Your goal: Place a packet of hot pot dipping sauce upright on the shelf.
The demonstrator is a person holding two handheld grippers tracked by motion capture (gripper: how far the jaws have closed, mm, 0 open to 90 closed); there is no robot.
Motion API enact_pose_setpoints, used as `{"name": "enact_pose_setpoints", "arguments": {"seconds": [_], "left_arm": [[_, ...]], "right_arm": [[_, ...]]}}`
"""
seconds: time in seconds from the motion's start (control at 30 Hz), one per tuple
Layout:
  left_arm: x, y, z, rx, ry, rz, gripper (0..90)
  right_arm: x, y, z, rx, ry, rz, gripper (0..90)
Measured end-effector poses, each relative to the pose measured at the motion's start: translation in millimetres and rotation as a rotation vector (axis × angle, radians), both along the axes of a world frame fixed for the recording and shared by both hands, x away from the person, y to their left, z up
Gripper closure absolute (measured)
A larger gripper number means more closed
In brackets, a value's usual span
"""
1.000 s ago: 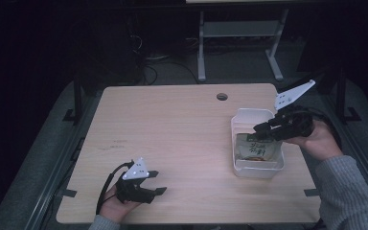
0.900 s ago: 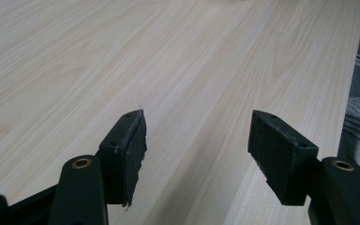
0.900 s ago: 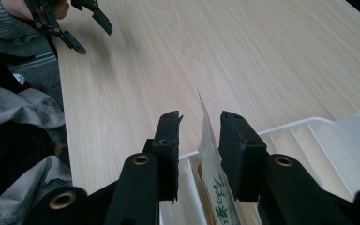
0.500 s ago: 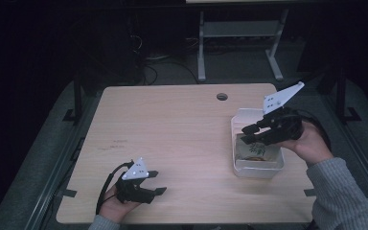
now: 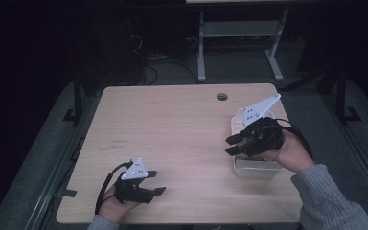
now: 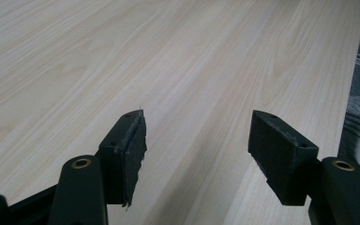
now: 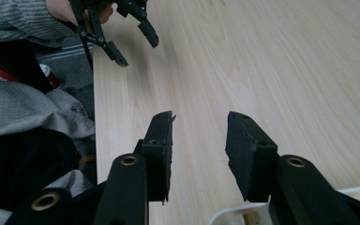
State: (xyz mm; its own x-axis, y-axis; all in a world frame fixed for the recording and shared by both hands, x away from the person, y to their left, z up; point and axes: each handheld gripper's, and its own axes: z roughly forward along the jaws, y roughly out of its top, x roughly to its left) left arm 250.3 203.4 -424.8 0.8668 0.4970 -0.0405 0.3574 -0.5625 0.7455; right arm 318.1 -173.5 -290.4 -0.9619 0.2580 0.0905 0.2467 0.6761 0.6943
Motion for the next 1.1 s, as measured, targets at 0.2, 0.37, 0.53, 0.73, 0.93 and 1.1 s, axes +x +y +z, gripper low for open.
{"name": "enact_pose_setpoints", "arguments": {"seconds": [0.2,0.37,0.53,0.73,0.93,1.1], "left_arm": [[0.0,1.2,-0.2,0.002,-0.001,0.002,36.1],[0.2,2.3,-0.2,0.008,-0.001,0.004,36.0],[0.3,3.4,-0.3,0.01,-0.001,0.008,36.0],[0.8,5.4,-0.3,0.014,-0.002,0.012,35.9],[1.0,7.7,-0.2,0.015,-0.002,0.018,35.8],[1.4,9.4,-0.2,0.018,-0.003,0.022,35.7]], "right_arm": [[-0.9,12.0,-10.8,0.007,0.019,0.016,58.8],[-2.5,21.7,-18.5,0.007,0.035,0.027,57.5],[-3.5,31.8,-26.9,0.005,0.044,0.036,56.5],[-5.5,41.7,-34.6,0.006,0.059,0.047,55.6],[-7.2,51.1,-43.0,0.007,0.066,0.055,55.0],[-9.5,58.4,-49.1,0.007,0.075,0.062,54.5]]}}
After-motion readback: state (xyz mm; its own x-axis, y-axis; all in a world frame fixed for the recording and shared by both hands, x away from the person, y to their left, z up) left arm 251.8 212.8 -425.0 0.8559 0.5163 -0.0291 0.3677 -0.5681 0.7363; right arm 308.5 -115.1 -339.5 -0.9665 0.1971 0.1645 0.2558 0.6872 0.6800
